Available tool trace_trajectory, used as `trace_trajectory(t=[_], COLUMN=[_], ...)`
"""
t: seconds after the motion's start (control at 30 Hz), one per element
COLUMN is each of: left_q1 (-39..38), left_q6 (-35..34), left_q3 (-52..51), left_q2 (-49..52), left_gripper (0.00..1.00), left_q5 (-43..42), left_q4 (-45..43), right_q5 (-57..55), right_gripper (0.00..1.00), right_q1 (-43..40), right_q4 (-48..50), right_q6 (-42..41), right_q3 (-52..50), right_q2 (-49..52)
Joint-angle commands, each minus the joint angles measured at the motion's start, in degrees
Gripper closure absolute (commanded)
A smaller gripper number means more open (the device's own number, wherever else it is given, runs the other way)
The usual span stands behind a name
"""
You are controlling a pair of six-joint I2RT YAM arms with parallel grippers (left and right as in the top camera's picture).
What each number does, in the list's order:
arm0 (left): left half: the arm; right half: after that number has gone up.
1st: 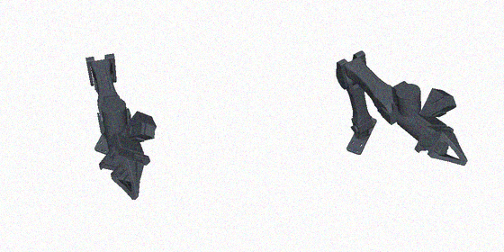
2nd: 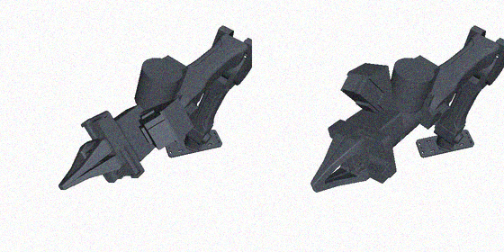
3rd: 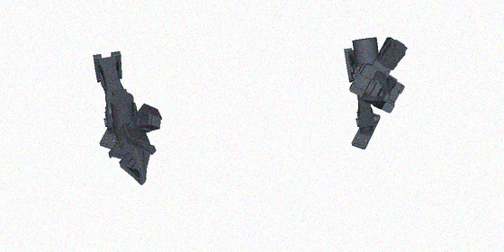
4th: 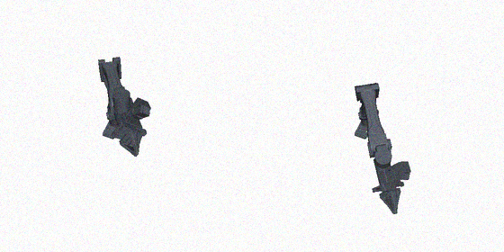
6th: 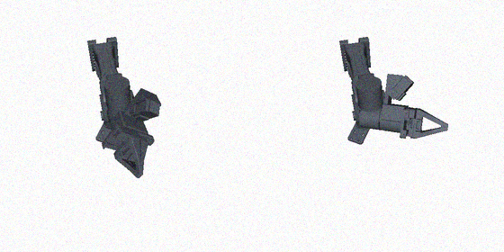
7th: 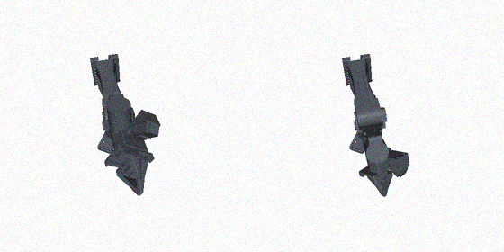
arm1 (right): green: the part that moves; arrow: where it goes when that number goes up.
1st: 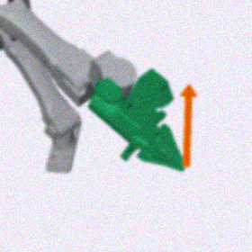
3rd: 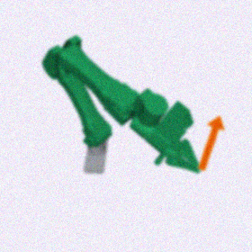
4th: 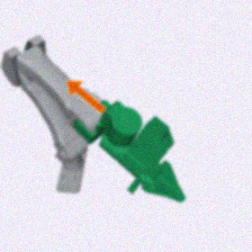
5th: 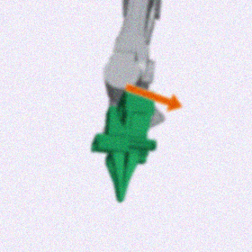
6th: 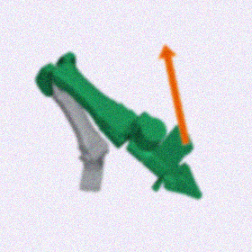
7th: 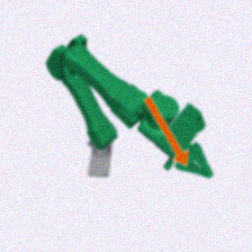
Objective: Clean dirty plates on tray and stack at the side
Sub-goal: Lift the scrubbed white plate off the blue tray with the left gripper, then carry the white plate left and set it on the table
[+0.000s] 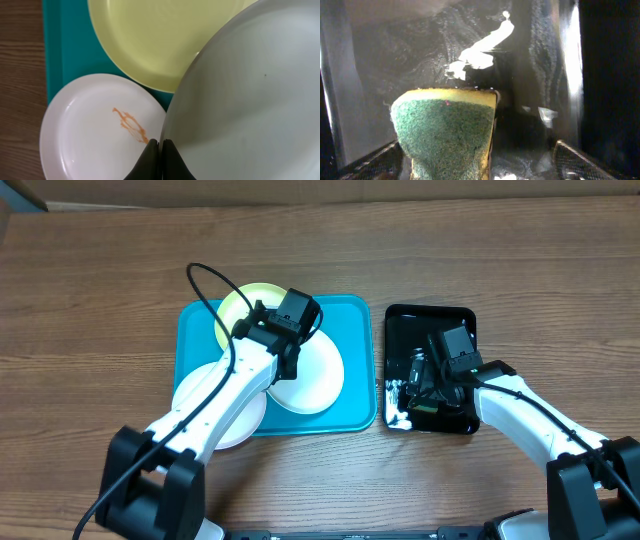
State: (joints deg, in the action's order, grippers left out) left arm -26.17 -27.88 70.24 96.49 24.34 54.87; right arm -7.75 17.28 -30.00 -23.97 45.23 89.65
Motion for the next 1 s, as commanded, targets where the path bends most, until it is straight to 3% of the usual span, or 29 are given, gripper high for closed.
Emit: trace_trajectory(t=[0.0,0.43,0.97], left_q1=[-0.1,-3.3,-19.9], left_q6=[1.1,3.6,5.2], left_q3=[1.3,1.3,1.3], left_q2=[-4.7,-15.1,-15.2], left_gripper=[0.96,0.96,0.96], left_q5=[4.9,14.5,43.7], left_q4=[0.1,0.2,0.8], right_q5=[0.1,0.1,0.1], right_gripper=[0.00,0.00,0.00], right_q1=[-0.3,-0.3,-0.3], right_q4=[0.2,0.2,0.2], right_q6=[-0.2,-0.2,-0.2], right_q3=[-0.4,-0.4,-0.4], right_q2=[0.1,0.1,0.1])
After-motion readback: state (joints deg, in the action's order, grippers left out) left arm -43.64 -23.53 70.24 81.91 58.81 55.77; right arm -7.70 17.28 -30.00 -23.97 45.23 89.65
